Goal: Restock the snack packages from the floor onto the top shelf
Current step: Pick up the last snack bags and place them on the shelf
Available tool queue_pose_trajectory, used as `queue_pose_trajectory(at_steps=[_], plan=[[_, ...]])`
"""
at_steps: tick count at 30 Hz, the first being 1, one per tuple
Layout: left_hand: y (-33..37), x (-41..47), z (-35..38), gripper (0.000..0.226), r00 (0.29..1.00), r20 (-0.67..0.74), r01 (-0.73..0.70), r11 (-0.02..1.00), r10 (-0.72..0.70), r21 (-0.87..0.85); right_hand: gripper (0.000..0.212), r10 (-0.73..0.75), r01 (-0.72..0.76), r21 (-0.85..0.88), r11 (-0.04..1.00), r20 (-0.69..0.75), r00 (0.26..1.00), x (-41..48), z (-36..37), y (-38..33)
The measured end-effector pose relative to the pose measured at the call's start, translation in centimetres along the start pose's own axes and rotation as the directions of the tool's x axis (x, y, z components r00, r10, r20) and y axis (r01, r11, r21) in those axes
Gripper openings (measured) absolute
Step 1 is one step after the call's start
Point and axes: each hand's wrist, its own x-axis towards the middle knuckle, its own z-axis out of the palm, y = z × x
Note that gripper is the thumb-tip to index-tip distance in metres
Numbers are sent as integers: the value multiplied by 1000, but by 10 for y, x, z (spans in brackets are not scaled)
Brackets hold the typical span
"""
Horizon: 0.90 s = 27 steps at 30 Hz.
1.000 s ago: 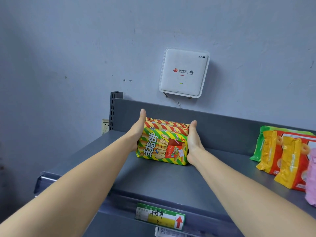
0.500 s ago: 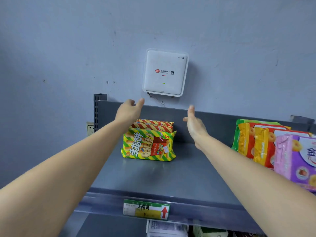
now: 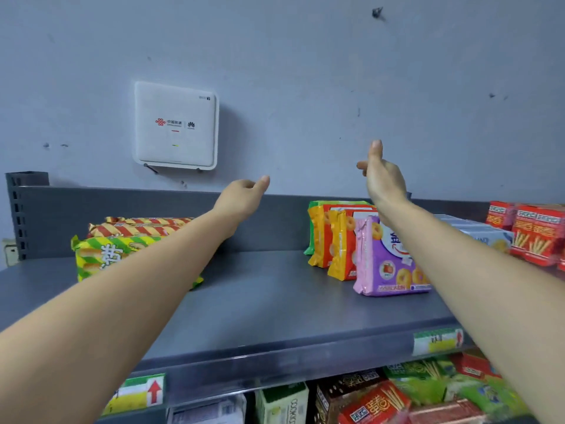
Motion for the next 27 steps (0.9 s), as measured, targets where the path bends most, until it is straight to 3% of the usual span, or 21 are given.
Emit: queue_pose_trajectory(at_steps=[3, 6, 10, 14, 17, 20, 23, 27], plan=[[13, -1, 46, 57, 998, 60, 34, 999, -33, -23, 63, 14, -8, 42, 999, -139, 990, 26, -37, 28], [26, -3, 91, 65, 992, 71, 105, 993, -102, -45, 64, 83, -75, 72, 995, -127, 988, 47, -67, 66], [37, -11, 143, 78, 955, 96, 292, 943, -279, -157, 72, 307, -308, 135, 942, 28, 951, 63, -90, 124], [40, -24, 177, 74, 927, 190, 373, 840, -323, -394, 106, 492, -570, 223, 791, 324, 808, 73, -77, 176], [41, -28, 191, 80, 911, 251, 412, 744, -327, -525, 94, 480, -675, 274, 685, 526, 702, 63, -70, 177], [41, -28, 194, 84, 897, 284, 442, 686, -339, -578, 87, 394, -700, 287, 654, 661, 638, 51, -58, 166], [38, -28, 188, 90, 882, 301, 471, 641, -364, -606, 90, 345, -687, 304, 660, 690, 637, 43, -48, 160], [33, -25, 182, 91, 870, 314, 492, 636, -379, -595, 85, 334, -630, 343, 697, 621, 709, 45, -44, 163]])
